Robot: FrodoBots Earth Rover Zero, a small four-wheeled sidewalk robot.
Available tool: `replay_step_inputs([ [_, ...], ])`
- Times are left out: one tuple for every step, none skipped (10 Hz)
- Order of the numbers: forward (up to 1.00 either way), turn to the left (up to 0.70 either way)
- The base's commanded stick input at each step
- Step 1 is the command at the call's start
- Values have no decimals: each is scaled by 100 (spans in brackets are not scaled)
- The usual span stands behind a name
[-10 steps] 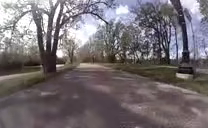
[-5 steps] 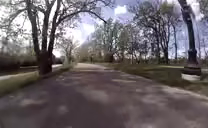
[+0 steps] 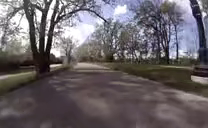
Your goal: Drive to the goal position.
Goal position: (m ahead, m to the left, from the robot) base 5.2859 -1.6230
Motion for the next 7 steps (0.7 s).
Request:
replay_step_inputs([
  [100, 0],
  [100, 0],
  [100, 0],
  [100, 0],
  [100, 0],
  [100, 0],
  [100, 0],
])
